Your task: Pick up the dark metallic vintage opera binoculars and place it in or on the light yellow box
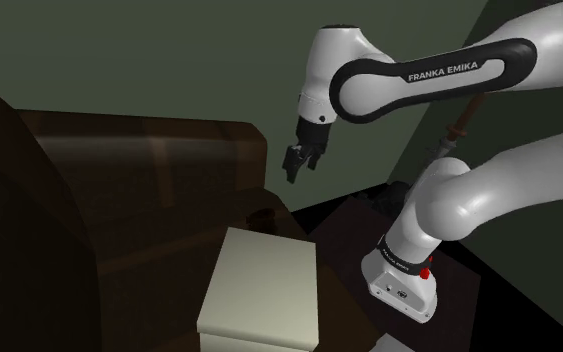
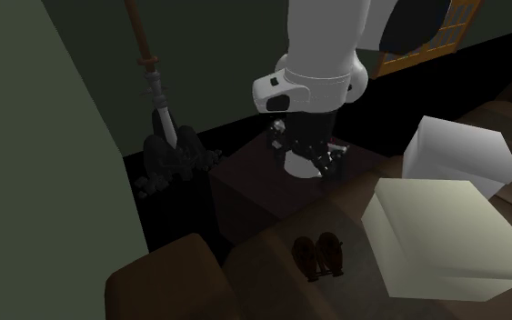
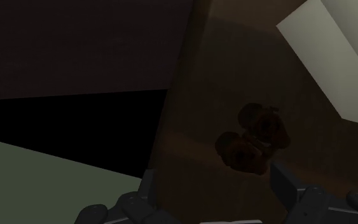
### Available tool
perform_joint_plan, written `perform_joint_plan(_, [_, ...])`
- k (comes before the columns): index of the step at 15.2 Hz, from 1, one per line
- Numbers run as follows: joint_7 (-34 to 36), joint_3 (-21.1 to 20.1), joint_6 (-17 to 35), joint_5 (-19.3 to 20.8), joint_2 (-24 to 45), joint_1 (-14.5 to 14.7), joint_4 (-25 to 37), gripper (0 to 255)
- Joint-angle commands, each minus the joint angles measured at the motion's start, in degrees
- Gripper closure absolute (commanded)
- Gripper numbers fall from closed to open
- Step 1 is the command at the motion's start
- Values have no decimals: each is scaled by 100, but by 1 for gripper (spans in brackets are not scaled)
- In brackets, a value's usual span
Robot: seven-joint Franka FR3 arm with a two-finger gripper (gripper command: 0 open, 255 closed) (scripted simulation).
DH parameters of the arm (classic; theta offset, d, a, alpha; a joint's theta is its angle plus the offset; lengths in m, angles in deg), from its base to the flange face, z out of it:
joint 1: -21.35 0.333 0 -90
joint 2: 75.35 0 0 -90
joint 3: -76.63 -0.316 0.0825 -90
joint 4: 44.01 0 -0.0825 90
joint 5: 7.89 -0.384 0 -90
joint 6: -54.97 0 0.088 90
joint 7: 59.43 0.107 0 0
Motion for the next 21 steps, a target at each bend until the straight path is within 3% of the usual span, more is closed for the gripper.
perform_joint_plan(1, [146,-181,365,-133,297,87,-87,0])
perform_joint_plan(11, [1006,-1168,2317,-491,2355,387,-103,0])
perform_joint_plan(19, [1195,-1339,3209,-313,3130,315,-239,0])
perform_joint_plan(21, [1195,-1337,3209,-313,3129,317,-239,0])
